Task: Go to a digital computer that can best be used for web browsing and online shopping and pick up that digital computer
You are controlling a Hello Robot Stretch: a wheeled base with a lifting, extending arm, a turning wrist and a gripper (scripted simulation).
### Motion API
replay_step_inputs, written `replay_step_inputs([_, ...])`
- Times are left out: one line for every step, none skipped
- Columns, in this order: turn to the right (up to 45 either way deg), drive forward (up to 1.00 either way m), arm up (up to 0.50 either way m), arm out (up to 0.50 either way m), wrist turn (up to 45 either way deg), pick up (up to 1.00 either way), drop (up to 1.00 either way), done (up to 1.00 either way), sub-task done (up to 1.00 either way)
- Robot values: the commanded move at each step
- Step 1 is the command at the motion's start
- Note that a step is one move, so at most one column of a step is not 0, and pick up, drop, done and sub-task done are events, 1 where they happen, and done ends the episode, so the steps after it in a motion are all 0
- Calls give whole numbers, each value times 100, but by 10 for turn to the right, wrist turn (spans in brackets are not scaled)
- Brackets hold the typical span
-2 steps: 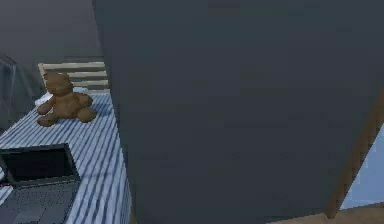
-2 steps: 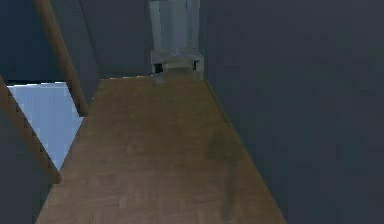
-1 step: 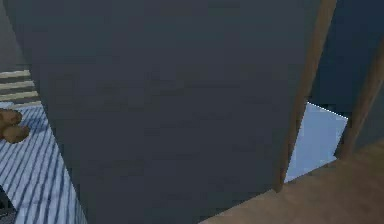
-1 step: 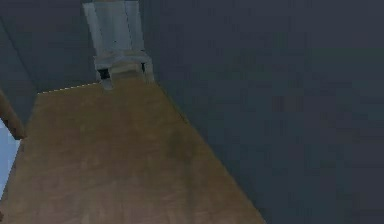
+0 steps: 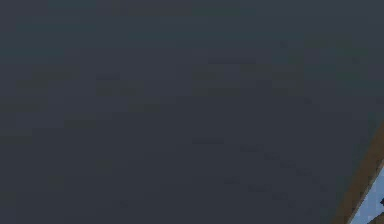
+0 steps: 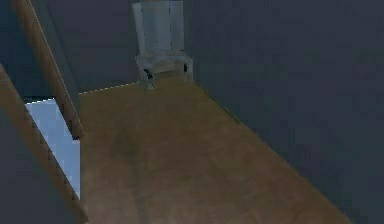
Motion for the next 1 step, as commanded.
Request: replay_step_inputs([30,0,0,0,0,0,0,0,0])
